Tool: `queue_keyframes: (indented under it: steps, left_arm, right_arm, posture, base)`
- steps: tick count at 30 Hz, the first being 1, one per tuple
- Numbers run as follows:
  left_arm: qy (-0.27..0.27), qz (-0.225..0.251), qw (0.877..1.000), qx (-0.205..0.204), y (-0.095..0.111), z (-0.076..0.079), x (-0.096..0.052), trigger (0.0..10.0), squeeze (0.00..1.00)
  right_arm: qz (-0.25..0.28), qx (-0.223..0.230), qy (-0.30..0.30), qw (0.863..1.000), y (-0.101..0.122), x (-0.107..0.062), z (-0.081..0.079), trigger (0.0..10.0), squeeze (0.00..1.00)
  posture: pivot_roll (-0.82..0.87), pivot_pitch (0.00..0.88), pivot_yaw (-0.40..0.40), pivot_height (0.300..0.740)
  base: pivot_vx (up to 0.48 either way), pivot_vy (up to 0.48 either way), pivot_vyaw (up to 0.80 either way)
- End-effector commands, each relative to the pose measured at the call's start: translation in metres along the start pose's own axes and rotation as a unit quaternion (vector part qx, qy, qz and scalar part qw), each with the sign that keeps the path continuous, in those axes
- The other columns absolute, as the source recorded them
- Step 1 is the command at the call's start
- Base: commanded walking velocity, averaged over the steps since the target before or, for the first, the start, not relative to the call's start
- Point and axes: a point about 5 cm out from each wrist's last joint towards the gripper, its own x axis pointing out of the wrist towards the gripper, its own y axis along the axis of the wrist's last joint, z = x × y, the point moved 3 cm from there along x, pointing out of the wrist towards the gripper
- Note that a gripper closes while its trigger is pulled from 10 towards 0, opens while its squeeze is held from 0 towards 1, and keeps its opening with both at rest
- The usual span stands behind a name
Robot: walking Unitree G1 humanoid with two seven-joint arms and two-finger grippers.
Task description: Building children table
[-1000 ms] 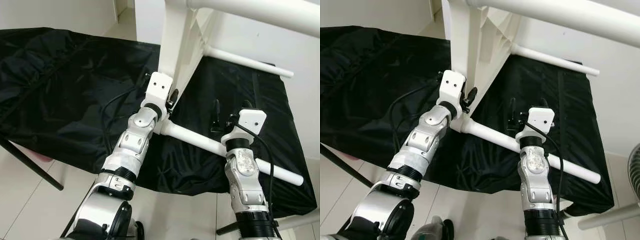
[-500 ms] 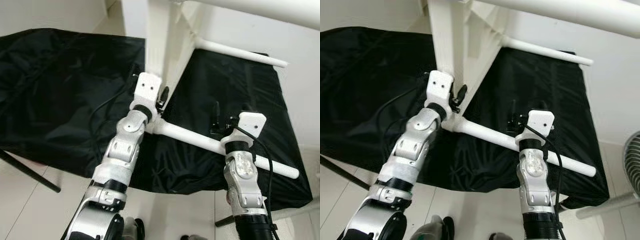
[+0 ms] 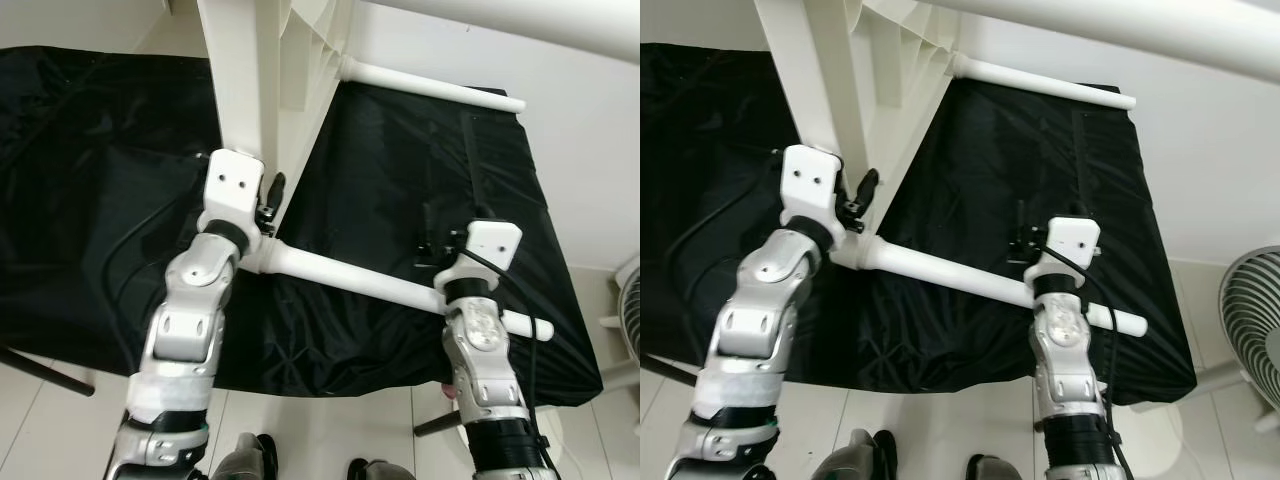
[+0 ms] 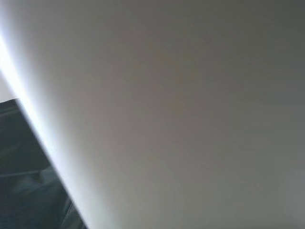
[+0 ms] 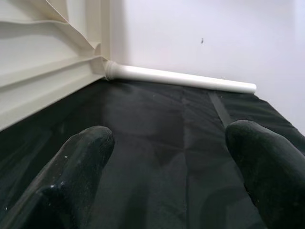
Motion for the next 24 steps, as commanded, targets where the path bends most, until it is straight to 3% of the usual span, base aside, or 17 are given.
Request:
queue_keyframes:
  steps: [1,5,7,12,14,19,21,22,23,24]
  left_arm:
    - [0.088,-0.004,0.995,0.044,0.003,-0.036,-0.009,0.0,0.00]
    - [0.109,-0.013,0.992,0.060,0.006,-0.054,-0.023,0.0,0.00]
    - [0.109,-0.013,0.992,0.060,0.006,-0.054,-0.023,0.0,0.00]
    - [0.129,-0.029,0.989,0.068,0.000,-0.080,-0.051,0.0,0.00]
    - [0.129,-0.029,0.989,0.068,0.000,-0.080,-0.051,0.0,0.00]
    - [0.118,-0.034,0.990,0.072,-0.004,-0.103,-0.064,0.0,0.00]
    - [0.118,-0.034,0.990,0.072,-0.004,-0.103,-0.064,0.0,0.00]
    - [0.105,-0.038,0.991,0.076,-0.007,-0.107,-0.064,1.1,0.00]
    - [0.070,-0.031,0.994,0.075,-0.008,-0.106,-0.062,10.0,0.00]
    - [0.070,-0.031,0.994,0.075,-0.008,-0.106,-0.062,10.0,0.00]
  right_arm:
    - [-0.003,-0.002,0.001,1.000,-0.003,-0.001,0.000,10.0,0.00]
    - [-0.003,-0.004,0.005,1.000,-0.003,0.000,0.001,10.0,0.00]
    - [-0.003,-0.004,0.005,1.000,-0.003,0.000,0.001,10.0,0.00]
    - [-0.005,-0.011,0.006,1.000,-0.005,0.001,0.005,10.0,0.00]
    - [-0.005,-0.011,0.006,1.000,-0.005,0.001,0.005,10.0,0.00]
    - [-0.004,-0.011,0.013,1.000,-0.006,0.005,0.003,10.0,0.00]
    - [-0.004,-0.011,0.013,1.000,-0.006,0.005,0.003,10.0,0.00]
    - [-0.004,-0.012,0.014,1.000,-0.006,0.006,0.002,10.0,0.00]
    - [-0.004,-0.012,0.017,1.000,-0.006,0.007,0.001,10.0,0.00]
    - [-0.004,-0.012,0.017,1.000,-0.006,0.007,0.001,10.0,0.00]
  posture:
    - [0.17,0.149,0.011,0.740]
    - [0.16,0.154,0.003,0.740]
    - [0.16,0.154,0.003,0.740]
    - [0.17,0.163,-0.009,0.740]
    - [0.17,0.163,-0.009,0.740]
    - [0.18,0.163,-0.021,0.740]
    - [0.18,0.163,-0.021,0.740]
    - [0.18,0.163,-0.022,0.740]
    - [0.18,0.162,-0.023,0.740]
    - [0.18,0.162,-0.023,0.740]
  base:
    - [0.000,0.000,0.00]
    - [0.000,0.000,0.00]
    - [0.000,0.000,0.00]
    - [0.000,0.000,0.00]
    - [0.000,0.000,0.00]
    - [0.000,0.000,0.00]
    - [0.000,0.000,0.00]
    - [0.000,0.000,0.00]
    - [0.000,0.000,0.00]
    - [0.000,0.000,0.00]
